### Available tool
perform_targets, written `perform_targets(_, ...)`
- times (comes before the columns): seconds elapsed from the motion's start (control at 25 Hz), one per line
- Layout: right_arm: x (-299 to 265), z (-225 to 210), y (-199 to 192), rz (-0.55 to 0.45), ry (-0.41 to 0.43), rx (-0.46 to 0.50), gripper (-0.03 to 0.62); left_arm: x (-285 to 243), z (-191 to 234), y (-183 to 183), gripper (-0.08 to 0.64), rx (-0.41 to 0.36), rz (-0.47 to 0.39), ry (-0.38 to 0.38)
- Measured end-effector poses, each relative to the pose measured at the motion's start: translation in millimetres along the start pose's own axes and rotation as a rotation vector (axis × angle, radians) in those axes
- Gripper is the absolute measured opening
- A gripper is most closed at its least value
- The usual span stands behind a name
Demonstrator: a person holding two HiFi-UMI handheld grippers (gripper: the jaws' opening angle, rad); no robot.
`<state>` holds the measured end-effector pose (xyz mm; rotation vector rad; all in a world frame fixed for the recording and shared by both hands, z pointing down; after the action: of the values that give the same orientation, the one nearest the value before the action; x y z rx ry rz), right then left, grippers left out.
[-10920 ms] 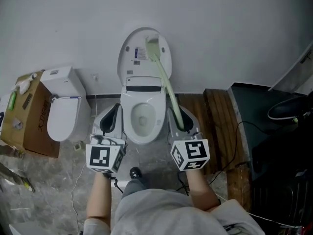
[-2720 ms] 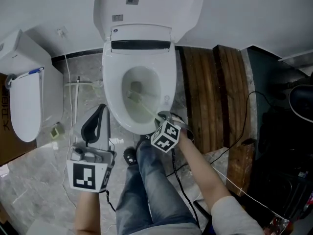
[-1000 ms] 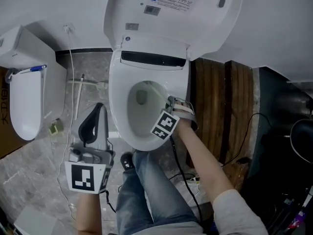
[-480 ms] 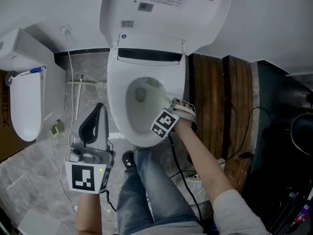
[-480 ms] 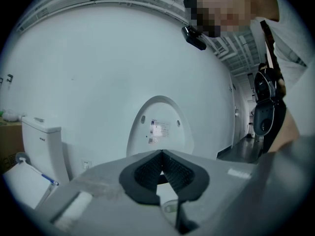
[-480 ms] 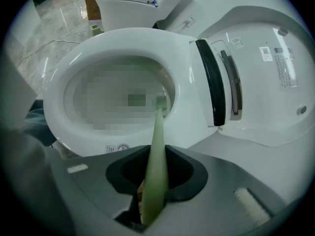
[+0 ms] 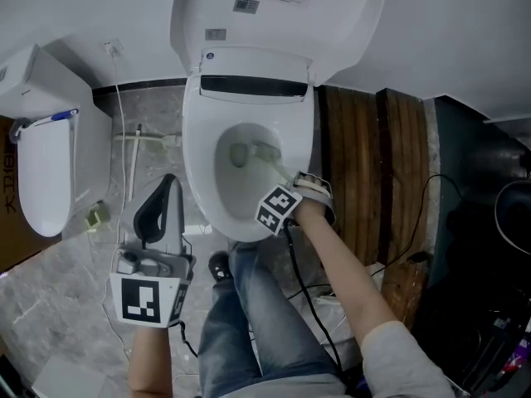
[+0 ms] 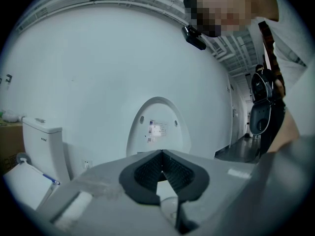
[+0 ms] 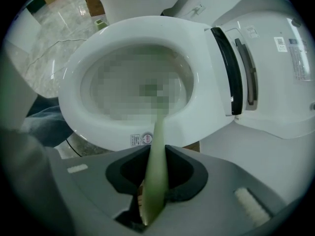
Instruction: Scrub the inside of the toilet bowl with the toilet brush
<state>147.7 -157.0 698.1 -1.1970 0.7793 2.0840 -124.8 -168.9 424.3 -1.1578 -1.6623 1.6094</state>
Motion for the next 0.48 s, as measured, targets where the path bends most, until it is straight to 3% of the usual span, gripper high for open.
perform_targets(0.48, 6, 40, -11, 0.101, 0.183, -0.023, 0.086, 22, 2, -2, 0.003, -0.002, -0.009, 0.011)
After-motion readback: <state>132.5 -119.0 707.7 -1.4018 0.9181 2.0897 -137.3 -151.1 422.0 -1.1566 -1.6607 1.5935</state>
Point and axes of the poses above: the fingertips, and each gripper's own axes: x backward along the fingers, z to its left, y out of its top, the point moved 5 cm from there along x, backward along the fingers, and after that the axes turned 15 degrees about -x, right-handed, at the moved point
